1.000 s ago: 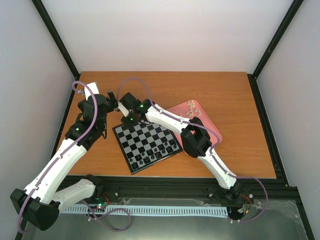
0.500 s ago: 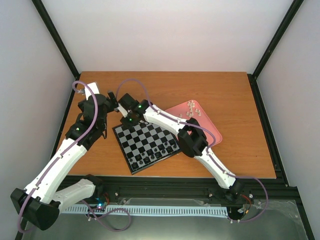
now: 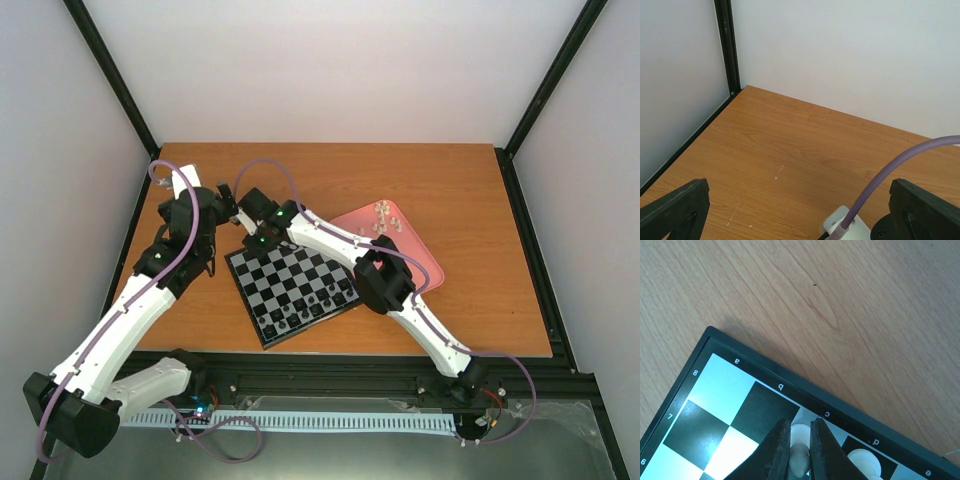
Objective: Set up the chess pieces on the board
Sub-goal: Place the chess piece on the chessboard.
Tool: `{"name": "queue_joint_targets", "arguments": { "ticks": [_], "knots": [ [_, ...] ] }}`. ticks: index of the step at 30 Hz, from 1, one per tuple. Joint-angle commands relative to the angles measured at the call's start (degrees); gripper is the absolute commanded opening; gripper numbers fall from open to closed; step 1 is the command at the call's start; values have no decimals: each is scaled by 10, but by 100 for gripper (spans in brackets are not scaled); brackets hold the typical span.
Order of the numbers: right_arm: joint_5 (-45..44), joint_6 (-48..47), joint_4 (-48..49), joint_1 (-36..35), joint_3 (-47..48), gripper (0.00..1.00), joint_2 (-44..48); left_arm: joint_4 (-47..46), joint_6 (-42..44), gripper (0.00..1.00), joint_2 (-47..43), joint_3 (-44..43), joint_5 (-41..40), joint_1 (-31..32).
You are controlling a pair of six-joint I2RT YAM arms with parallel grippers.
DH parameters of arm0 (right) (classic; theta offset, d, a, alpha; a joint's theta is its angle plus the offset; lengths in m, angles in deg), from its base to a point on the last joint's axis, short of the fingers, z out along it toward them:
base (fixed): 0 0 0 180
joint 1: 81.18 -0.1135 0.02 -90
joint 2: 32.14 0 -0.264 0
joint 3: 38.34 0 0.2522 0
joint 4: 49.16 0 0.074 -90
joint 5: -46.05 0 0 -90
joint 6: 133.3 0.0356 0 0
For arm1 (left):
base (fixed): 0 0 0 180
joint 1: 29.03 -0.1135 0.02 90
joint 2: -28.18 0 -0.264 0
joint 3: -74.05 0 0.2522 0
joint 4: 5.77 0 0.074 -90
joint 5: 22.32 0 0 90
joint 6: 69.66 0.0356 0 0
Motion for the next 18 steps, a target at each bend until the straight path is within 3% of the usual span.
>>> {"name": "queue_joint_targets", "arguments": {
  "ticks": [1, 8, 18],
  "knots": [
    [-10, 1, -5, 5, 15, 12, -10, -8, -4, 100, 5, -5, -4, -4],
    [-15, 1, -7, 7, 14, 12, -11, -8, -4, 100, 6, -5, -5, -4],
    [-4, -6, -13, 7, 11, 22, -6, -8, -5, 100, 7, -5, -4, -4]
  ]
}}
